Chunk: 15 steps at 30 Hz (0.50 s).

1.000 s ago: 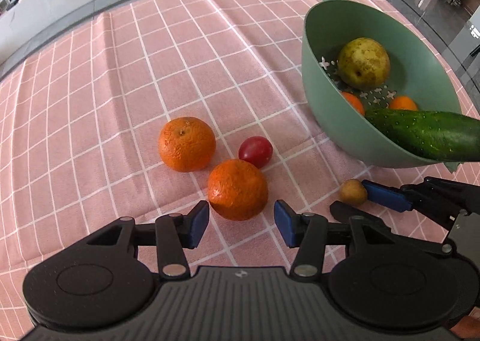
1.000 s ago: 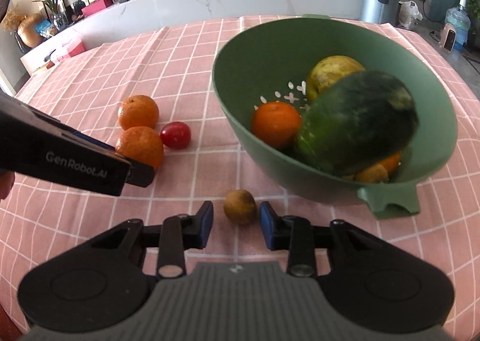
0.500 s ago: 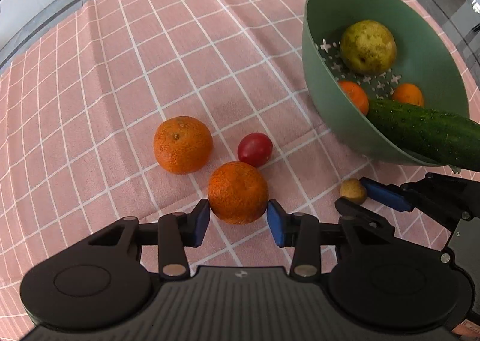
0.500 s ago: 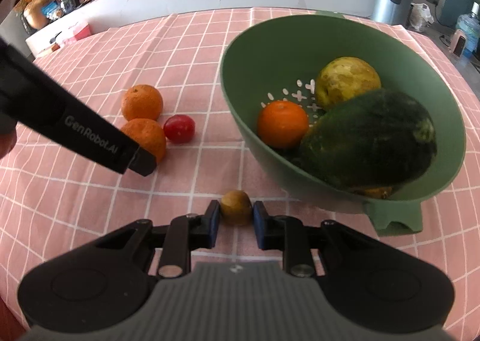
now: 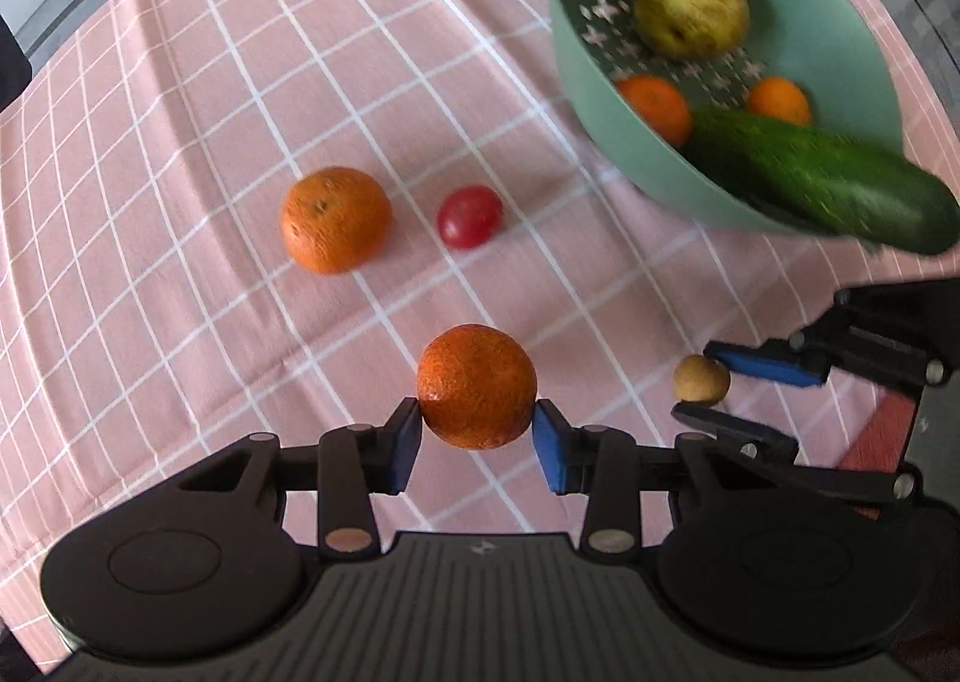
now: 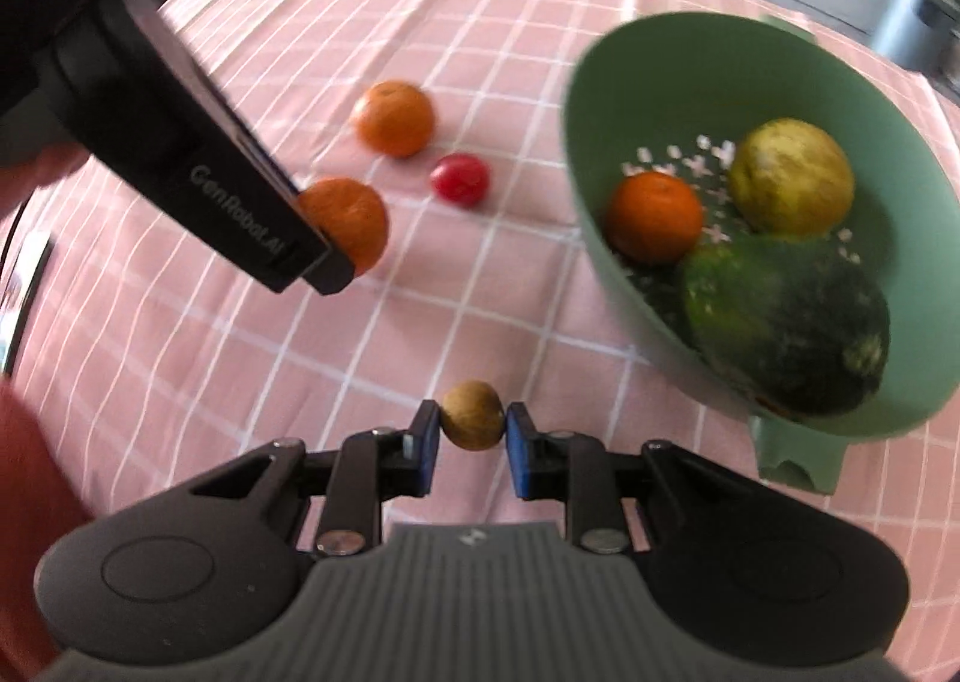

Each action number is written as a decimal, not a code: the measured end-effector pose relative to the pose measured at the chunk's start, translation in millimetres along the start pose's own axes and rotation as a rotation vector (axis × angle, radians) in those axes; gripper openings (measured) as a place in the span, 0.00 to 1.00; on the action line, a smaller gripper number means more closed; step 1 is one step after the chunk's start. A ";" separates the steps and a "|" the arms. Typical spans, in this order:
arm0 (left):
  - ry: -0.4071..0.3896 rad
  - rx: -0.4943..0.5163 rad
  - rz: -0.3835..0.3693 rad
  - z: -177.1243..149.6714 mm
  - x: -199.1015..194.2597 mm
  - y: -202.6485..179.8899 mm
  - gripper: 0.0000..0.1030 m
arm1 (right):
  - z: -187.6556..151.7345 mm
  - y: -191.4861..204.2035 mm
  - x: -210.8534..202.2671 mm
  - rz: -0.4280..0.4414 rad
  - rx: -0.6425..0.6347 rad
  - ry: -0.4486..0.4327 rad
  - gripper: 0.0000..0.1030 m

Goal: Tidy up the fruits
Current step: 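Carry the orange and kiwi over the colander and open both tools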

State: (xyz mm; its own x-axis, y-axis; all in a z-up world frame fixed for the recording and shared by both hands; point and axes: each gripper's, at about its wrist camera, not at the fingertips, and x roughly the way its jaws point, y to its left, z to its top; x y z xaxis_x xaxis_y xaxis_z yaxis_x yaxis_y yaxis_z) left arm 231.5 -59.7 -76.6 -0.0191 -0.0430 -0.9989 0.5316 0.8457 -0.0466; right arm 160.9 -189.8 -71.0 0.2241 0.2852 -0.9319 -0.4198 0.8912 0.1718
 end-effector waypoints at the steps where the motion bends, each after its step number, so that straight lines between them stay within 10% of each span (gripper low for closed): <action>1: 0.014 0.017 0.003 -1.0 -1.0 -2.6 0.44 | -0.4 1.0 -2.2 0.009 -0.026 0.016 0.19; 15: 0.052 0.143 0.021 7.5 -43.5 -34.2 0.44 | 36.4 7.5 -66.4 0.088 -0.325 0.087 0.18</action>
State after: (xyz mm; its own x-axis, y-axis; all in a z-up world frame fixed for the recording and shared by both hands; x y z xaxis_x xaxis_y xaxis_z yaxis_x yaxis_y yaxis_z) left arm 220.5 -90.7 -31.5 -0.0484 0.0040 -0.9988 0.6475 0.7616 -0.0284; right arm 174.9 -189.2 3.8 0.1044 0.3125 -0.9442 -0.6954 0.7016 0.1553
